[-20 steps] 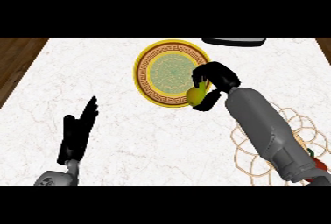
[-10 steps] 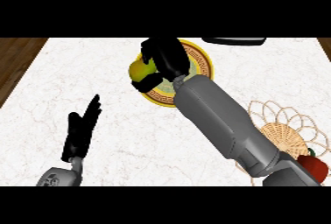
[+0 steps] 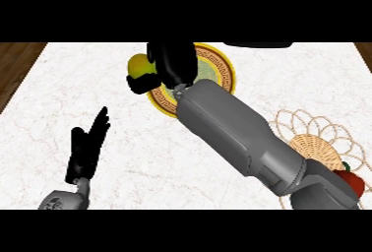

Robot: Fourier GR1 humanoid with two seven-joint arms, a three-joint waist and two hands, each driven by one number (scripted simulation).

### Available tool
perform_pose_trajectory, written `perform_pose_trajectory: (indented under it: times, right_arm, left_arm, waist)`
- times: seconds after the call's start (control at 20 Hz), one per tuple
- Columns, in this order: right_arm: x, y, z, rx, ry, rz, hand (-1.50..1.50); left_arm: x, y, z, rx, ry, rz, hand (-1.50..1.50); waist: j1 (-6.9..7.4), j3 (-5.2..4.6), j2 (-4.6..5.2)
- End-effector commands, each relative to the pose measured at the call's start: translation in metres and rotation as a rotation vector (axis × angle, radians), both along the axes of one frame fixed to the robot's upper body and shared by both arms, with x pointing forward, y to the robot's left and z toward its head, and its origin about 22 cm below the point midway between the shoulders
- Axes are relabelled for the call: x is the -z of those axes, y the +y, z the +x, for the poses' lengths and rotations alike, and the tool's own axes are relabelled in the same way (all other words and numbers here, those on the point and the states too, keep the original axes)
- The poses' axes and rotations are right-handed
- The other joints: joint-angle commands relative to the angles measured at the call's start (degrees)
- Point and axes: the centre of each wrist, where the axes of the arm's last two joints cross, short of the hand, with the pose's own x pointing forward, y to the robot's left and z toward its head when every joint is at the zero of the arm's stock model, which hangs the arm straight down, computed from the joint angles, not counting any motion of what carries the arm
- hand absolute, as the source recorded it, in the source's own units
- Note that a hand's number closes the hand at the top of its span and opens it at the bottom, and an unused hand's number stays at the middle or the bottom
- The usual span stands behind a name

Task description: Pick the pear from the placemat and place it in the plate

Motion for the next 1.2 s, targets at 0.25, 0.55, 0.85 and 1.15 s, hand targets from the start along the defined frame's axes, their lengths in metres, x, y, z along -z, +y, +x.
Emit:
perform_pose_trajectory:
  times: [0.25, 0.55, 0.85, 1.15]
  right_arm:
    - [0.006, -0.022, 0.033, 0.077, 0.063, -0.021, 1.50]
    - [0.041, -0.054, 0.048, 0.086, 0.209, -0.093, 1.50]
    - [0.059, -0.073, 0.052, 0.025, 0.440, -0.098, 1.50]
    - [0.075, -0.097, 0.056, -0.069, 0.550, -0.137, -1.50]
  left_arm:
    - [0.006, 0.011, -0.003, -0.014, -0.009, -0.027, 0.00]
    - [-0.003, -0.020, 0.005, 0.002, -0.018, -0.009, 0.00]
    - [-0.006, -0.013, 0.006, 0.026, -0.023, -0.006, 0.00]
    - [-0.005, 0.000, 0.000, 0.015, -0.028, -0.002, 0.00]
  waist:
    - [-0.58, 0.03, 0.34]
    - [0.34, 0.06, 0.93]
    - [1.03, 0.07, 1.34]
    - [0.74, 0.09, 1.12]
